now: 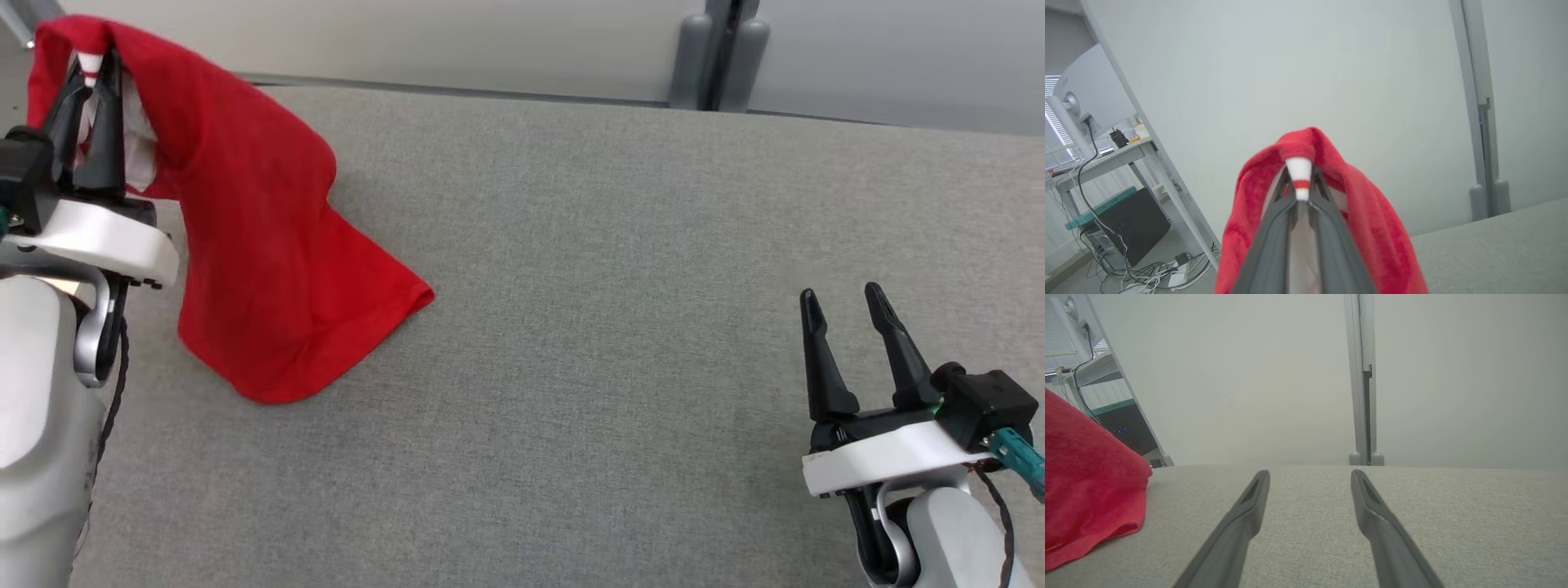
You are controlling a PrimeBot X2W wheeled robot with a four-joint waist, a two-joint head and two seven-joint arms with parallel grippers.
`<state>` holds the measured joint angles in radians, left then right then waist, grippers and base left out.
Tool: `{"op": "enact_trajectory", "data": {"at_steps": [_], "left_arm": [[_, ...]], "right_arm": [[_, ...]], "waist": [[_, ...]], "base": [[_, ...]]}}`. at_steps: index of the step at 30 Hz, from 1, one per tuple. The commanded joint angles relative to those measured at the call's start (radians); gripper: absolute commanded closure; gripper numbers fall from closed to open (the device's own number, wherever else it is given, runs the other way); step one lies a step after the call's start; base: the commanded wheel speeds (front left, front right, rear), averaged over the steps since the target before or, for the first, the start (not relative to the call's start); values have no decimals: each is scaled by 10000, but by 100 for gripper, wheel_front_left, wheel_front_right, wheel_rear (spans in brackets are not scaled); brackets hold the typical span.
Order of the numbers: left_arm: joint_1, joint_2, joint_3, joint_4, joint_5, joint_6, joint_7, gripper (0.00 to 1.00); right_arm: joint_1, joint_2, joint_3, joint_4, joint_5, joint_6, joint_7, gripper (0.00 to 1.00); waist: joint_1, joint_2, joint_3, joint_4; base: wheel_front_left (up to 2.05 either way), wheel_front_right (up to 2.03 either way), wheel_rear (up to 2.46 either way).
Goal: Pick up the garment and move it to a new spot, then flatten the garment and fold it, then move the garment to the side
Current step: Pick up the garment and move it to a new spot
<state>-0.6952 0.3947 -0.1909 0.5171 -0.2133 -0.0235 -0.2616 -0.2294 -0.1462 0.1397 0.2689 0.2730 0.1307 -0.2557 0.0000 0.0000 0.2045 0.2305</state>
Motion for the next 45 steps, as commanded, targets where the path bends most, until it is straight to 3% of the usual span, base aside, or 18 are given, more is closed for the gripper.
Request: {"op": "enact_trajectory", "data": {"at_steps": [1, 10, 14, 18, 22, 27, 32, 38, 45], "left_arm": [[202, -14, -108, -758, 137, 124, -38, 100], [-150, -279, -404, -3177, 328, 569, 868, 100], [-356, -244, -347, -3651, 368, 810, 1242, 100], [-625, -392, -638, -4084, 414, 702, 1620, 100], [-726, -748, -1208, -4616, 470, 534, 2011, 100], [-236, -1790, -1990, -5548, -230, 415, 2705, 100], [-101, -2091, -2384, -6265, -422, 434, 3216, 100], [-556, -1848, -2030, -5539, -134, 783, 3276, 100], [-1184, -1846, -2199, -2636, 354, 969, 3106, 100]], "right_arm": [[49, 97, -11, 92, 104, -1, -73, 0], [107, 449, -132, 126, 257, -1, -113, 0], [169, 568, -202, 43, 294, -1, -109, 0], [265, 667, -397, -16, 348, -1, -108, 0], [297, 756, -585, -71, 396, -1, -109, 0], [411, 851, -700, -143, 426, -1, -108, 0], [350, 882, -680, -175, 437, -1, -109, 0], [109, 918, -527, -213, 507, -1, -109, 0], [-143, 944, -271, -168, 655, -1, -109, 0]], "waist": [[0, 0, -419, -353], [0, 0, -931, -1077], [0, 0, -1061, -1515], [0, 0, -1184, -1897], [0, 0, -1265, -2249], [0, 0, -1253, -2507], [0, 0, -1182, -2624], [0, 0, -955, -2958], [0, 0, -465, -3437]], "base": [[0, 0, 0], [0, 0, 0], [0, 0, 0], [0, 0, 0], [0, 0, 0], [0, 0, 0], [0, 0, 0], [0, 0, 0], [0, 0, 0]]}}
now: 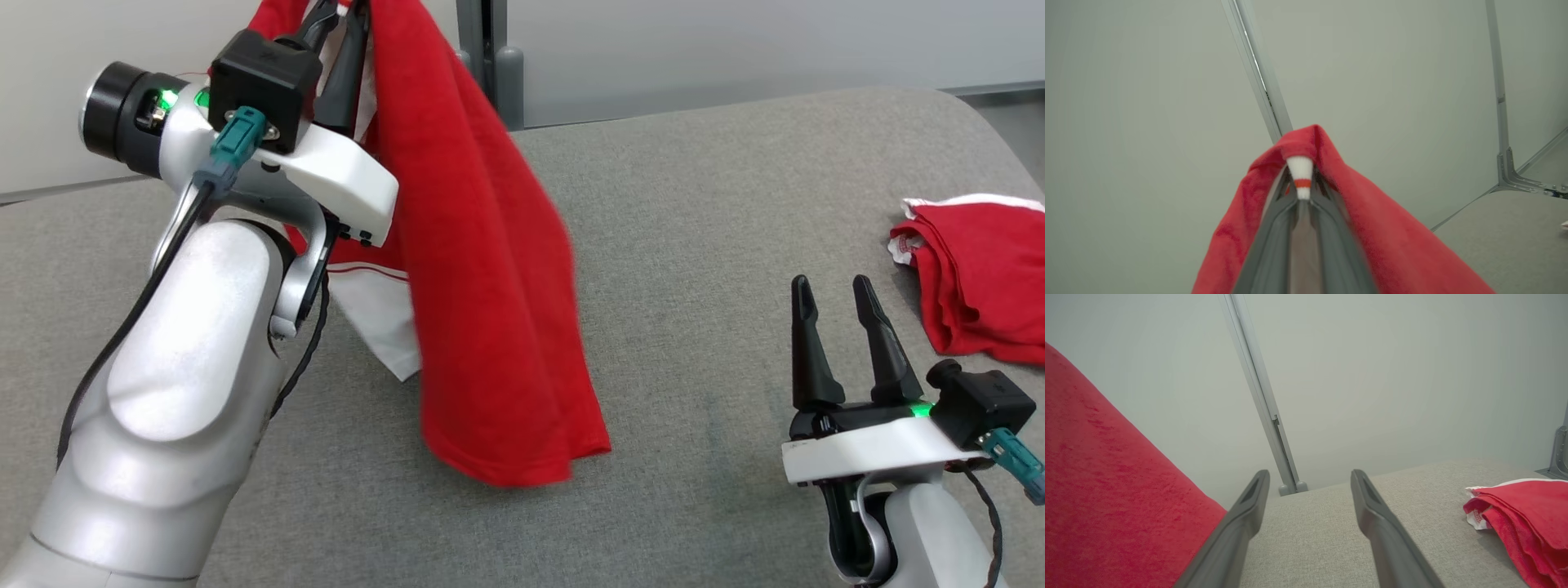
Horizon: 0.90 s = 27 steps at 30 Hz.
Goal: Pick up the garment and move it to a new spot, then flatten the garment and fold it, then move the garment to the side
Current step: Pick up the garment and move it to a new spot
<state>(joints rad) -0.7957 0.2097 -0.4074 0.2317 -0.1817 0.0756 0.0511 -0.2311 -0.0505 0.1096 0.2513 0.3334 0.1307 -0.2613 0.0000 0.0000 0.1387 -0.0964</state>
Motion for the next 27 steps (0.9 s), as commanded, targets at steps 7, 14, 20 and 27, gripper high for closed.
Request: {"op": "enact_trajectory", "data": {"at_steps": [7, 14, 20, 27], "left_arm": [[-967, -28, -205, 3283, 62, -329, -240, 0], [-1510, 36, 161, 5292, -160, -182, -1814, 0], [-753, -36, 460, 5295, -617, -418, -2936, 0], [1254, -135, 601, 3752, -1089, -859, -3165, 0]], "right_arm": [[-401, -11, 345, 8, 291, -1, -54, 0], [-430, -7, 429, 124, 136, -1, -54, 0], [-140, -21, 260, 193, -171, -1, -54, 0], [419, -382, 118, 216, -389, -1, -54, 0]], "waist": [[0, 0, 684, -411], [0, 0, 699, -67], [0, 0, 267, 870], [0, 0, -476, 2356]], "base": [[0, 0, 0], [0, 0, 0], [0, 0, 0], [0, 0, 0]]}}
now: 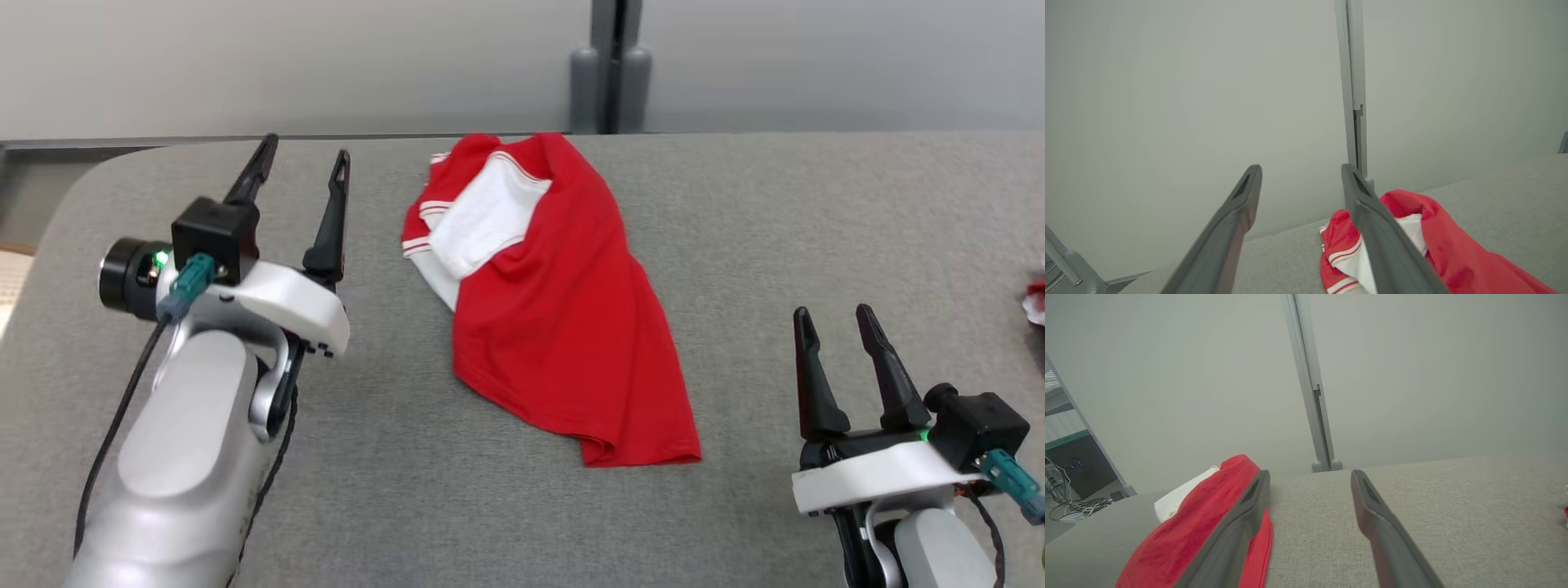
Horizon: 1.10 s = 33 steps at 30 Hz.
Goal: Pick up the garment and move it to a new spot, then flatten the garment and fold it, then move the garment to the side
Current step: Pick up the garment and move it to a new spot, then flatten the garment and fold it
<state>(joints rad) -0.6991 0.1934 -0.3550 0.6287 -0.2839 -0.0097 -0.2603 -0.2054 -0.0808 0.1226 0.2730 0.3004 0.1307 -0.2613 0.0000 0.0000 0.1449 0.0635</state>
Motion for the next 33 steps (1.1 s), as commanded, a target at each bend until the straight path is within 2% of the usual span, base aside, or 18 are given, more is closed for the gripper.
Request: {"op": "enact_trajectory", "data": {"at_steps": [1, 8, 13, 16, 20, 22, 27, 29, 33], "left_arm": [[671, 28, 157, -543, -120, 38, -54, 0], [3517, -460, 368, -2343, -341, 562, -56, 0], [4627, -849, 577, -3169, -475, 775, -56, 0], [4788, -985, 499, -3326, -490, 579, -58, 0], [4696, -1082, 597, -3428, -351, 537, -57, 0], [4666, -1121, 607, -3447, -328, 506, -57, 0], [4595, -1295, 485, -3331, -396, 366, -59, 0], [4482, -1377, 275, -3261, -506, 288, -57, 0], [4359, -1412, -22, -3282, -851, 349, -58, 0]], "right_arm": [[254, -132, 26, 17, -97, -1, -54, 0], [799, -211, -24, 47, 101, -1, -54, 0], [769, -288, 267, -37, -15, -1, -54, 0], [462, -415, 1022, -178, 339, -1, 66, 0], [-191, -817, 2373, -75, 475, -1, 969, 0], [-402, -937, 2631, 56, 423, -1, 1272, 0], [-1813, -1475, 3964, 1088, -299, -1, 2537, 0], [-2672, -1792, 4586, 1895, -619, -4, 2966, 0], [-3696, -2196, 5325, 3008, -1129, -4, 3385, 0]], "waist": [[0, 0, -639, 910], [0, 0, -1218, 1757], [0, 0, -1157, 2248], [0, 0, -982, 2553], [0, 0, -633, 2897], [0, 0, -531, 2990], [0, 0, -19, 3506], [0, 0, 284, 3862], [0, 0, 656, 4290]], "base": [[0, 0, 0], [0, 0, 0], [0, 0, 0], [0, 0, 0], [0, 0, 0], [0, 0, 0], [0, 0, 0], [0, 0, 0], [0, 0, 0]]}}
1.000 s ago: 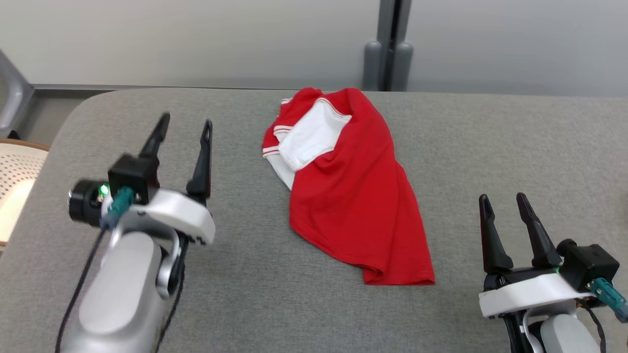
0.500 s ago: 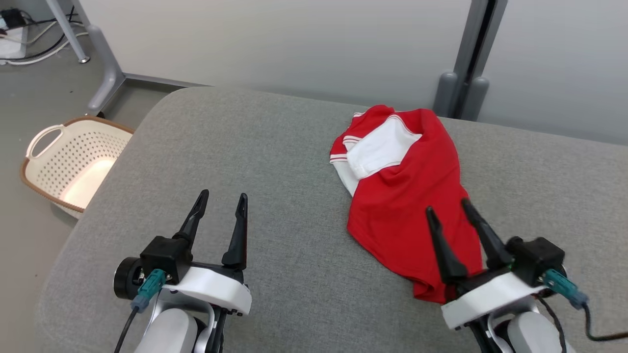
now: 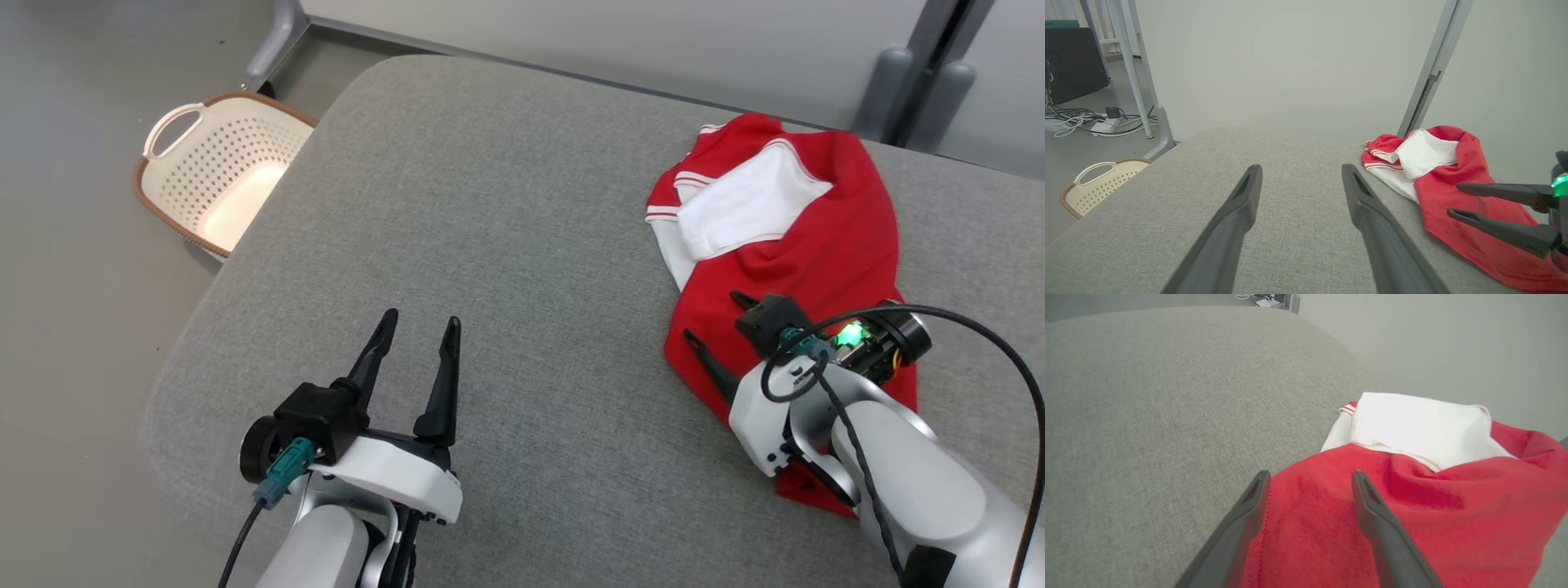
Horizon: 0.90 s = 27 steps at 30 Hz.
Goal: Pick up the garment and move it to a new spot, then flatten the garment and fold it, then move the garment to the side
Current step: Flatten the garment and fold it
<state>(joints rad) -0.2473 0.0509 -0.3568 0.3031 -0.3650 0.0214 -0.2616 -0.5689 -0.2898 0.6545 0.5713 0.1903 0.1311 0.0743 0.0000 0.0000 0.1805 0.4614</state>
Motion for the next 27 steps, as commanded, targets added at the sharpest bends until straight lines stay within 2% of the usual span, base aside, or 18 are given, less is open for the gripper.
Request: {"op": "enact_trajectory", "data": {"at_steps": [1, 7, 8, 9, 10, 15, 21, 27], "left_arm": [[-169, 10, -125, -43, -165, 84, -44, 0], [-285, 13, -617, -89, -678, 362, -45, 0], [-281, 12, -673, -108, -763, 445, -45, 0], [-289, 15, -678, -105, -785, 450, -45, 0], [-312, 14, -672, -90, -799, 475, -45, 0], [-430, 13, -437, 5, -710, 532, -45, 0], [-344, 17, -145, 161, -395, 398, -45, 0], [-123, 20, 176, 267, -88, 250, -45, 0]], "right_arm": [[-253, -149, 167, 320, -112, -7, 113, 0], [-1012, -243, 609, 1673, -206, -6, 149, 0], [-1092, -138, 794, 1966, 53, -6, 139, 29], [-1156, -140, 856, 2066, 132, -3, 39, 75], [-1219, -140, 901, 2142, 166, -4, -85, 100], [-1428, 92, 1032, 2235, 409, -6, -851, 100], [-1188, 437, 990, 1636, 1098, -6, -1714, 100], [-966, 178, 348, 490, 1874, -6, -2180, 100]], "waist": [[0, 0, 381, 416], [0, 0, 679, 824], [0, 0, 721, 848], [0, 0, 735, 846], [0, 0, 744, 832], [0, 0, 624, 550], [0, 0, 139, -138], [0, 0, -339, -995]], "base": [[0, 0, 0], [0, 0, 0], [0, 0, 0], [0, 0, 0], [0, 0, 0], [0, 0, 0], [0, 0, 0], [0, 0, 0]]}}
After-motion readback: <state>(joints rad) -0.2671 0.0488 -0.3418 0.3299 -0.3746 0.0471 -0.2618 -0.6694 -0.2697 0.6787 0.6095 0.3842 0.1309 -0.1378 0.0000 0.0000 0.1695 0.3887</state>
